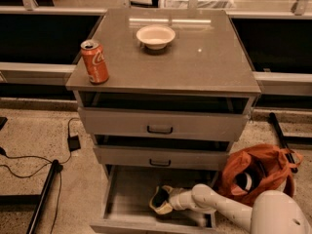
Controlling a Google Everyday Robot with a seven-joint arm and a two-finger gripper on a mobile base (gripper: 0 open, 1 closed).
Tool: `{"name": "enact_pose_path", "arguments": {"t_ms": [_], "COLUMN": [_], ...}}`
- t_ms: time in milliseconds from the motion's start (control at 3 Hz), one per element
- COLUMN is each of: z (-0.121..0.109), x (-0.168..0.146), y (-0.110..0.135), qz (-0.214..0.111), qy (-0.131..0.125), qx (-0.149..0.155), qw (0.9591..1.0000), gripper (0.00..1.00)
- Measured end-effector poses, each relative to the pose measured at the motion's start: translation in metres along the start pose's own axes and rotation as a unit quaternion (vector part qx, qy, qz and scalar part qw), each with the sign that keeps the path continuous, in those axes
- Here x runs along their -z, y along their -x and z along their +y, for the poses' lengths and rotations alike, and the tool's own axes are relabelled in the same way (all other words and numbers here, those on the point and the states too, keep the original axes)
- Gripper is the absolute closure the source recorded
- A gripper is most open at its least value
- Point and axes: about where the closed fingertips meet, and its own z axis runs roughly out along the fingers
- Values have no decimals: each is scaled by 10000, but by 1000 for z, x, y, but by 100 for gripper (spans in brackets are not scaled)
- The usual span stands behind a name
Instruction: Place sponge into bottom drawer
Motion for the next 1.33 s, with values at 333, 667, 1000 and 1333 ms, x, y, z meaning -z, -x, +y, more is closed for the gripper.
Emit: {"name": "enact_pose_path", "arguments": {"t_ms": [333,667,1000,1333], "z": [0,0,0,2], "x": [-1,-1,-1,-2], "y": [-1,-1,-1,-1], "qz": [1,1,1,35], "qy": [-2,-1,-1,4], "qx": [-7,-7,-7,31], "qw": [10000,10000,10000,10000], "gripper": [36,12,0,0]}}
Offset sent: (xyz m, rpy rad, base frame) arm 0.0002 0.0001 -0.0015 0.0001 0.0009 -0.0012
